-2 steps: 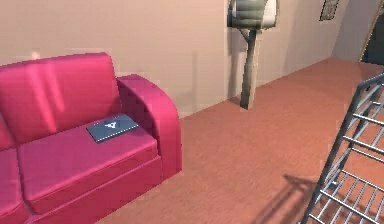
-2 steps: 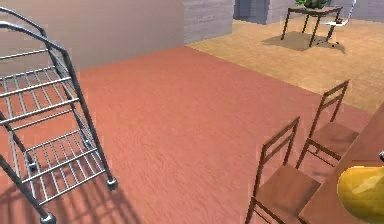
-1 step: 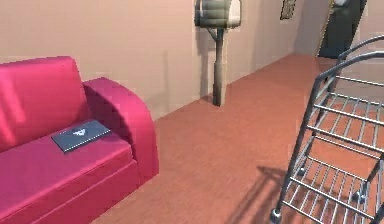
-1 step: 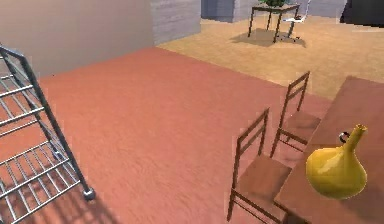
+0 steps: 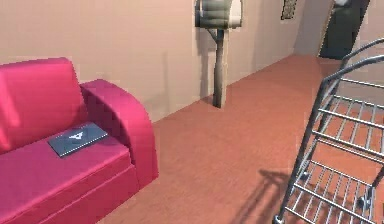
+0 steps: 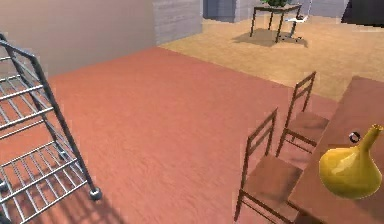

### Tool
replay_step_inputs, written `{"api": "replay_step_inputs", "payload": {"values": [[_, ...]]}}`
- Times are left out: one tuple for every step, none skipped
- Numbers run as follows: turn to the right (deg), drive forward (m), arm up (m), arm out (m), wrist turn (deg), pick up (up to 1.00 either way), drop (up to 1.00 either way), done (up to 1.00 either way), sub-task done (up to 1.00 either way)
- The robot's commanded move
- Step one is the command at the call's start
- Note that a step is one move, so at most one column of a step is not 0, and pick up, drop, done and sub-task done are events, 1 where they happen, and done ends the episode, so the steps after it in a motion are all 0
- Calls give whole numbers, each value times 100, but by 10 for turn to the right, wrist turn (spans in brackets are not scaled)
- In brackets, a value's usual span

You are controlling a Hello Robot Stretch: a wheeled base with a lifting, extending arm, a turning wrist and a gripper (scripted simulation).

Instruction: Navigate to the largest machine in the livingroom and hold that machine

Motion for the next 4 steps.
{"api": "replay_step_inputs", "payload": {"values": [[-450, 0, 0, 0, 0, 0, 0, 0, 0], [-330, 0, 0, 0, 0, 0, 0, 0, 0], [0, 20, 0, 0, 0, 0, 0, 0, 0], [-450, 0, 0, 0, 0, 0, 0, 0, 0]]}}
